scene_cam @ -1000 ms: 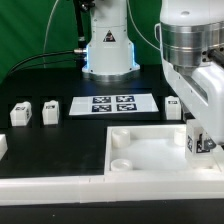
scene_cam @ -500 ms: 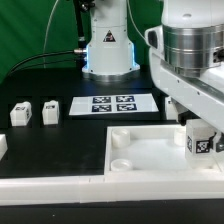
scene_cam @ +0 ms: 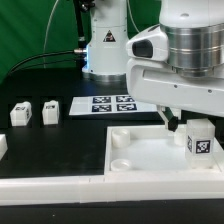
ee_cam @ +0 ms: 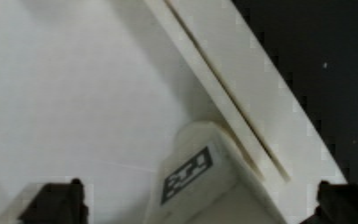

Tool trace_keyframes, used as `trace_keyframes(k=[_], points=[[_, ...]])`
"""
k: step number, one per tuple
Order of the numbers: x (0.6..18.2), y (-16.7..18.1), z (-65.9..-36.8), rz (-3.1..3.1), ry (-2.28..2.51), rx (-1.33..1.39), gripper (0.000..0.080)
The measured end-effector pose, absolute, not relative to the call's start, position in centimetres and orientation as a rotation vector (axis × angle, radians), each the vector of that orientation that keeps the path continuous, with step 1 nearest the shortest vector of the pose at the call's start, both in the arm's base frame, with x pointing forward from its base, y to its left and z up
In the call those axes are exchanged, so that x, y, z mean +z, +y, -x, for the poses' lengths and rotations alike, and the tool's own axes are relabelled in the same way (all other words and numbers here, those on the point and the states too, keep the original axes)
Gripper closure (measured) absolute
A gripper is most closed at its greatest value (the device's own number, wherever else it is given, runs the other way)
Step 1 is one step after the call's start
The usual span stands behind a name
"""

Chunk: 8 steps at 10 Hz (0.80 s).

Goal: Assemble one leg

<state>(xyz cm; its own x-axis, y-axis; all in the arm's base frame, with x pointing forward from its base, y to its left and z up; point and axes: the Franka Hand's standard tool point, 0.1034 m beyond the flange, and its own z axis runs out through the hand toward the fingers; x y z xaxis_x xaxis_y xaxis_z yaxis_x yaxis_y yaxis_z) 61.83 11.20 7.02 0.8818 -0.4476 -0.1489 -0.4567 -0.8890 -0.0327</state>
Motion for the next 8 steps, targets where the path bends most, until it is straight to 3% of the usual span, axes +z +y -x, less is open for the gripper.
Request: trace_keyframes(k=[3,7,8], points=[[6.99,11.21,-61.8,3.052,0.221,0.19,0.0151],[6.99,11.56,-61.74,3.053,0.181,0.189,0.0151],[6.99,11.52,-61.74,3.053,0.182,0.189,0.027]])
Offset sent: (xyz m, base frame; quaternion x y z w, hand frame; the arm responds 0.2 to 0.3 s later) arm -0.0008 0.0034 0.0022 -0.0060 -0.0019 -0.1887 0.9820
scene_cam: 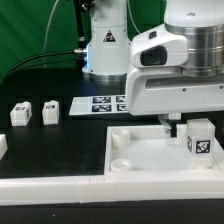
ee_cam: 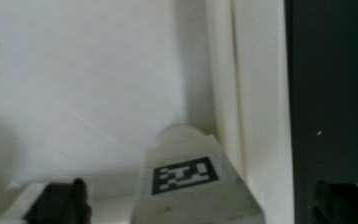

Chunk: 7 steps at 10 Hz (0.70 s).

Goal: Assemble one leg

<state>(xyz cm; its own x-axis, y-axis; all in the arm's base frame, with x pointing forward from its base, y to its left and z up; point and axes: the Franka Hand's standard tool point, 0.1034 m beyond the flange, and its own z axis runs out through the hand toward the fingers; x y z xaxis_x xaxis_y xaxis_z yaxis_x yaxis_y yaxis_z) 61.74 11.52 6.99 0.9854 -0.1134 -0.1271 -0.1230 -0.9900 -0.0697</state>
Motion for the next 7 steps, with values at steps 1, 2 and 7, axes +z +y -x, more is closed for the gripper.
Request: trace_keyframes(k=[1,2,7], points=[[6.99,11.52,-61.74,3.053,0.182,0.189,0.027],[6.99,11.51,-61.74,3.053,0.182,0.189,0.0453],[6.98,11.58,-61.72,3.042,0.356,0.197,0.0508]])
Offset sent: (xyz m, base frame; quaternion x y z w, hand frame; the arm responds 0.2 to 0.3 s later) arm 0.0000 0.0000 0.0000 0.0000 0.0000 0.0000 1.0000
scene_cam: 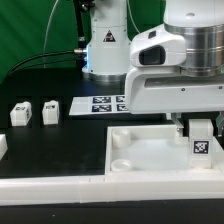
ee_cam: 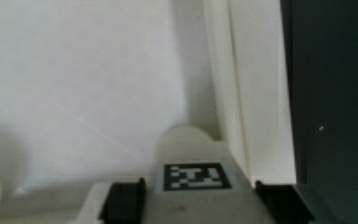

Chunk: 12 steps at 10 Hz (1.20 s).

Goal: Assemble one leg

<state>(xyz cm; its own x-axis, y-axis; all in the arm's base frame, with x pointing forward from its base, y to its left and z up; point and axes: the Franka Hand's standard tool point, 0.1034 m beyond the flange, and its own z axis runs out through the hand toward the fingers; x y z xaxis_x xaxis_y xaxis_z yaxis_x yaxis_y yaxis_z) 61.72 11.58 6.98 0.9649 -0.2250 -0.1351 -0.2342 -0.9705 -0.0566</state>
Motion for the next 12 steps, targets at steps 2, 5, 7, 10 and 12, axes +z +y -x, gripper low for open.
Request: trace_keyframes(k=[2,5,7,10,12], points=[[7.0,11.0,-61.6,2.995,0.744,0.207,0.0508],[7.1,9.6,-61.5,2.929,1.14,0.204,0.0495],[7.1,8.7,-61.5,2.891,1.306,0.191,0.0495],[7.0,8.8,-61.5,2.899,1.276,0.195,0.0307],[6.9,8.8,-61.4,2.9,1.277,0.196,0.0185]])
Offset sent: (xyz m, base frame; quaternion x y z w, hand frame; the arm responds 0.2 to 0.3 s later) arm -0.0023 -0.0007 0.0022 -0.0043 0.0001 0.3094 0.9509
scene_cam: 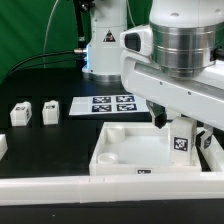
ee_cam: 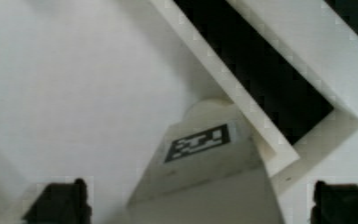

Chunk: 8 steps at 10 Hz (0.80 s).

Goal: Assemble one leg

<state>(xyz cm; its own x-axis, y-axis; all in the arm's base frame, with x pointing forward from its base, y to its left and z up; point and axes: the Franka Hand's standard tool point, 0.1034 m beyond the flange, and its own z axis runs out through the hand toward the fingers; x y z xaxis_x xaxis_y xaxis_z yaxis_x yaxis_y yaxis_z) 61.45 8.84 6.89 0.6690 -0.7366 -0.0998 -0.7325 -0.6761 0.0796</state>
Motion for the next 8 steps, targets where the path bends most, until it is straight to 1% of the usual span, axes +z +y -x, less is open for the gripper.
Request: trace_keyframes(k=[1,2,8], points=[[6.87,8.84,-61.44,-2.84,-1.25,-0.193,0.0157],[6.85,8.84,-61.43,-2.839,-1.25,-0.193,0.0152],[6.77,8.83,-61.4,-2.839,-1.25,-0.194,0.015]])
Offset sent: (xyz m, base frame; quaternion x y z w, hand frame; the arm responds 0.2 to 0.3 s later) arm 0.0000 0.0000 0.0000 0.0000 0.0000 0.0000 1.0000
